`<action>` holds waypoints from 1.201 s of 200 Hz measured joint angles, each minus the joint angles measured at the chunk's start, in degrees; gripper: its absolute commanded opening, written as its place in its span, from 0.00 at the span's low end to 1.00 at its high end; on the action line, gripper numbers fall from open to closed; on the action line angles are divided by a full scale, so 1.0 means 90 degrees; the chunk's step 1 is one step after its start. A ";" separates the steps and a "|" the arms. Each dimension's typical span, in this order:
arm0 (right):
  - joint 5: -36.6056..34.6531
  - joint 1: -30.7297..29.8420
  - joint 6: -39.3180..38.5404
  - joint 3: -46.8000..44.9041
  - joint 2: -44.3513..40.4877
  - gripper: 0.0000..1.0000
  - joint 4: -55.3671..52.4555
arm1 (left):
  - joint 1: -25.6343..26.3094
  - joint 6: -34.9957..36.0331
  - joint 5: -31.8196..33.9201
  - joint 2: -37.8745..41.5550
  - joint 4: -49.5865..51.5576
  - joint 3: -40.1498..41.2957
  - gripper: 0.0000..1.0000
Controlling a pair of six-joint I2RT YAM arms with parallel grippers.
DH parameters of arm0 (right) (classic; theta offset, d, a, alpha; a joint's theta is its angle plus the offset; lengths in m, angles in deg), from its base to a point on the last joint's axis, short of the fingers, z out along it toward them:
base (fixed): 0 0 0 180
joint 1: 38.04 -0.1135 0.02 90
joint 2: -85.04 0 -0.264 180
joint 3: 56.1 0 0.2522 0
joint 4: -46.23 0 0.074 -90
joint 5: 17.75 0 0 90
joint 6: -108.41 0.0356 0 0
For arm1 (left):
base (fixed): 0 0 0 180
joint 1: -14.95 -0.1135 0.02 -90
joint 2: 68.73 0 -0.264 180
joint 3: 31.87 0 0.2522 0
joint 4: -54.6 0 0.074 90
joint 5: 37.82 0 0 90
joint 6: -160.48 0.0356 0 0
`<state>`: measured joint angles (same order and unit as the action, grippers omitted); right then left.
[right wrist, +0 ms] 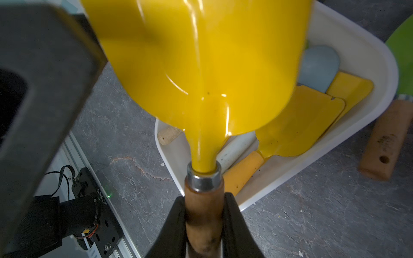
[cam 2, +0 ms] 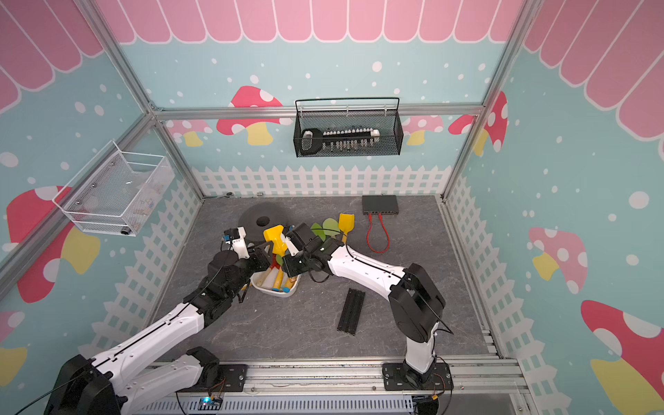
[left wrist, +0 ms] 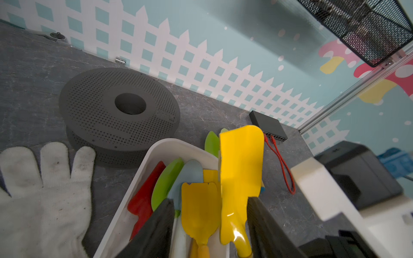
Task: Take the shovel out of the storage box
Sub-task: Place the shovel at the center of the board.
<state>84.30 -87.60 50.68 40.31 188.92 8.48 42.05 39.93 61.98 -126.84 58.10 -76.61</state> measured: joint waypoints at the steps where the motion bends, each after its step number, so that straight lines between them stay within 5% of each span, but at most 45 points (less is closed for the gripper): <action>1: 0.0000 0.0007 0.0002 -0.0015 0.0000 0.14 0.0002 | 0.0000 0.0012 0.0000 0.0007 0.0012 0.0005 0.57; 120: 0.0306 0.1953 0.0189 -0.1545 -0.0444 0.17 0.0299 | 0.0000 0.0525 -0.0928 -0.0736 0.0391 -0.0027 0.57; 240: 0.1144 0.3531 0.0238 -0.0629 0.0862 0.20 0.0440 | 0.0005 0.0588 -0.1231 -0.0959 0.0522 -0.0170 0.55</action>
<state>94.60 -55.82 52.82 34.65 196.68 12.44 42.09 45.22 50.90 -135.47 62.80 -78.14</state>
